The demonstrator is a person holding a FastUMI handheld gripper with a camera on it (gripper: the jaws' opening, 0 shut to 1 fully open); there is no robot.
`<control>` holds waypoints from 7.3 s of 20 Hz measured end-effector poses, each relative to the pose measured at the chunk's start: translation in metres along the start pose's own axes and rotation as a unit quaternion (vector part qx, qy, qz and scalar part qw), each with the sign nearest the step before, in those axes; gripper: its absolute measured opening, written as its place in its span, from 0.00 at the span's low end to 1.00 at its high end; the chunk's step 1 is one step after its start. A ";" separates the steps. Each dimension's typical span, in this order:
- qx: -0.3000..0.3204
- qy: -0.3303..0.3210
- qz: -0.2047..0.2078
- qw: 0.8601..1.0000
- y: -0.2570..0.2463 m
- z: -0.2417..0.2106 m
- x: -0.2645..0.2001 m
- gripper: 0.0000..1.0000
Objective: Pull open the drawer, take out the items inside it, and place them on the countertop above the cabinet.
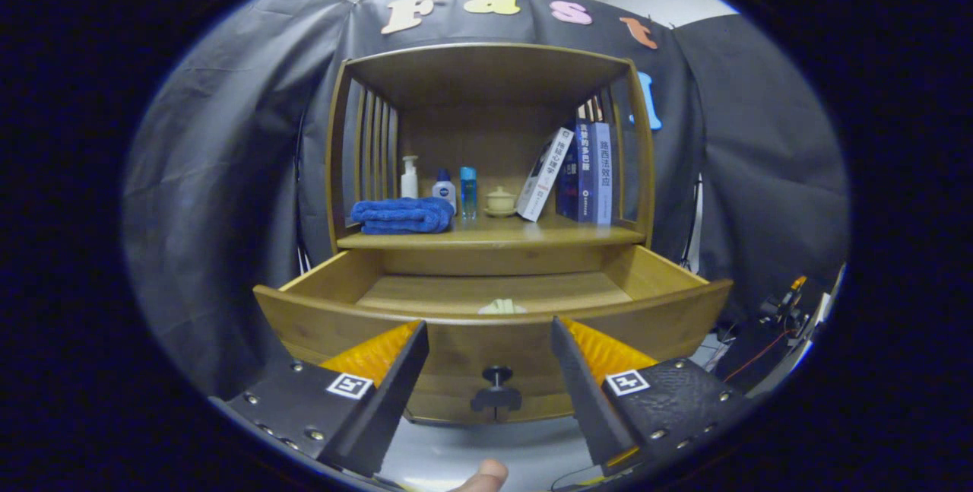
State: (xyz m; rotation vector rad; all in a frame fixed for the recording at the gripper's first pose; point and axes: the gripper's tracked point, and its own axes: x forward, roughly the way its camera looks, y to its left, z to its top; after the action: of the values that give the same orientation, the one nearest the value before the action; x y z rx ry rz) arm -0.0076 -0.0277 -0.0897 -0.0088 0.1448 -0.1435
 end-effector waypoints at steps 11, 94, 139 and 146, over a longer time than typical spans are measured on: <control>-0.028 0.053 -0.013 0.998 -0.001 0.029 0.074 0.96; 0.007 0.074 -0.012 0.997 0.008 0.091 0.328 0.15; -0.012 -0.040 -0.046 0.998 0.009 0.119 0.017 0.95; -0.033 -0.030 -0.037 0.998 0.005 0.077 -0.001 0.95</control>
State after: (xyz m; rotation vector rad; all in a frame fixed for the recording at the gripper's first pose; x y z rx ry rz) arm 0.0029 -0.0232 -0.0138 -0.0844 0.0901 -0.2130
